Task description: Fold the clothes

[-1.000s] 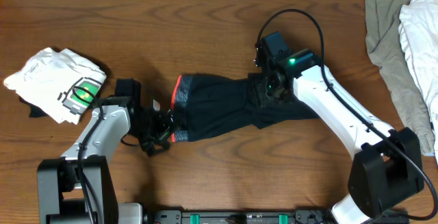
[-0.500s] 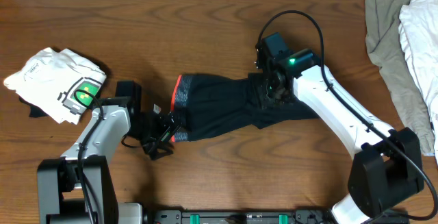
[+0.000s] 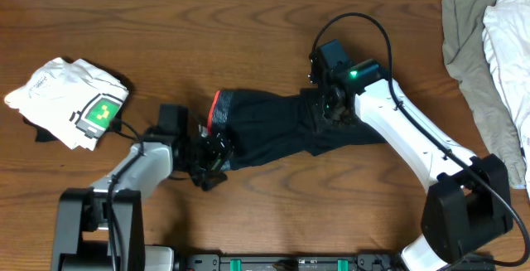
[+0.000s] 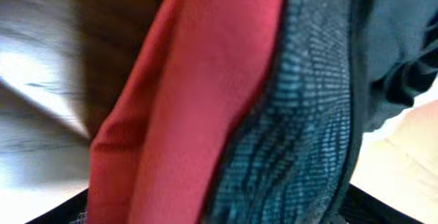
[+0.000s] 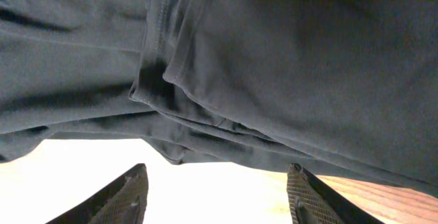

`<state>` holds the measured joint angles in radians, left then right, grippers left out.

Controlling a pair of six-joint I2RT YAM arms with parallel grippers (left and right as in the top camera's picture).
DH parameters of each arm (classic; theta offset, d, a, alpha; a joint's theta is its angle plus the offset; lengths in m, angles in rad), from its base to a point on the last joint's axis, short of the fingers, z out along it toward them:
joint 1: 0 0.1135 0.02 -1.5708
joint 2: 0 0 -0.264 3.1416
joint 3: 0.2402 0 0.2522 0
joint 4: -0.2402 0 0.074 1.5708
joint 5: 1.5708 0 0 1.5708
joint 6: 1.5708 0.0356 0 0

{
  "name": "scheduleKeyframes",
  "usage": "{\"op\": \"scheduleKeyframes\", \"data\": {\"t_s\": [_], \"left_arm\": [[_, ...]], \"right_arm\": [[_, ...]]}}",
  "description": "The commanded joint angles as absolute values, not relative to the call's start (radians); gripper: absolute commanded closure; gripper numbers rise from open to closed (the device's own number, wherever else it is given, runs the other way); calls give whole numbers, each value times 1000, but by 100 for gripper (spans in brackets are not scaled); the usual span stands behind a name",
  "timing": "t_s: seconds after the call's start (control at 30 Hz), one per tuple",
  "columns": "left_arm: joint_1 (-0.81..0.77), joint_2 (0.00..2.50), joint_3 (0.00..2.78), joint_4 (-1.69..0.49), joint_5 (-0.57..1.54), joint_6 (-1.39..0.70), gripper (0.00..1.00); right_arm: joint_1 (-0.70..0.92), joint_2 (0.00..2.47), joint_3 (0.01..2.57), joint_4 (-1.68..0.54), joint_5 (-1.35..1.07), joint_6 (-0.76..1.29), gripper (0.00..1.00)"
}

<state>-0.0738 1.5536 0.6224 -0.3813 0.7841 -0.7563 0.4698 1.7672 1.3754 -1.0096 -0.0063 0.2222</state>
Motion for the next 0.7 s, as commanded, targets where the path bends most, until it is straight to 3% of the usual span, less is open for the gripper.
{"op": "scheduleKeyframes", "data": {"t_s": [0.0, 0.6, 0.67], "left_arm": [[-86, 1545, 580, -320, 744, -889, 16], [3, 1520, 580, -269, 452, -903, 17], [4, 1520, 580, -250, 452, -903, 21]], "right_arm": [[464, 1777, 1385, -1010, 4, 204, 37], [464, 1777, 1385, -1010, 12, 204, 37], [464, 1777, 1385, -1010, 12, 204, 37]]}}
